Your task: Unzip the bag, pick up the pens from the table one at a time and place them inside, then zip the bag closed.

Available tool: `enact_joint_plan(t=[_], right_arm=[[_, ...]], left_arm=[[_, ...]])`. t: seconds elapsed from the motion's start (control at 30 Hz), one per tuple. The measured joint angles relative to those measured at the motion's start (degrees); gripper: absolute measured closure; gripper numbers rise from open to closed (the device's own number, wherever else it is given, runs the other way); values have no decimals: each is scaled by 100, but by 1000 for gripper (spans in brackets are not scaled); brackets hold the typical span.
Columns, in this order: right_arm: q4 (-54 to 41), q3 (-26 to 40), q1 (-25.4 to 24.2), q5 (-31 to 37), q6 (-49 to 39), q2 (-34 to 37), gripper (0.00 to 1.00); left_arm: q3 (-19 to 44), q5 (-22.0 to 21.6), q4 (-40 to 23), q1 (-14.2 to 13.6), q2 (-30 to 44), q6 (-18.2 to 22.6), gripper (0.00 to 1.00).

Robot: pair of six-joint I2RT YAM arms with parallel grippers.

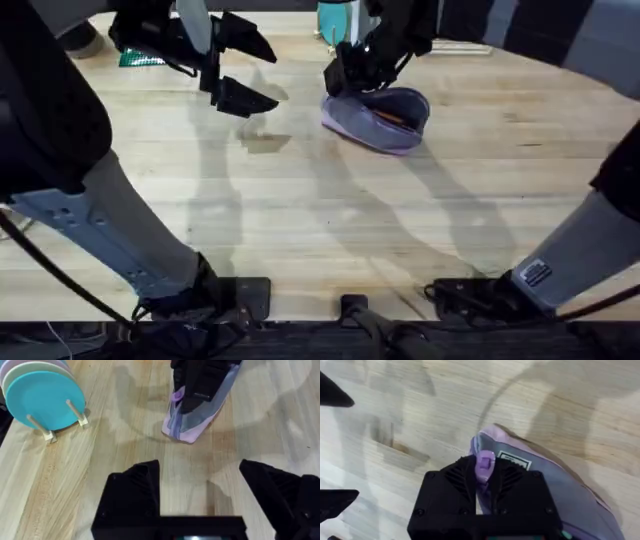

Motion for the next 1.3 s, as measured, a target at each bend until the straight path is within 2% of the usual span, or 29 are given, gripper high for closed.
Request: enact_joint_plan(t=[0.13,0.3,0.73,1.3], right_arm=[[-76,165,0,40,0,15,859],[-239,431,-2,87,12,17,964],[-406,509,-2,58,-18,14,971],[-711,509,-11,62,-852,-409,970]], left_arm=[[0,0,0,0,0,0,7],[0,0,0,0,0,0,7],[0,0,2,0,2,0,7],[0,125,65,-22,2,0,7]])
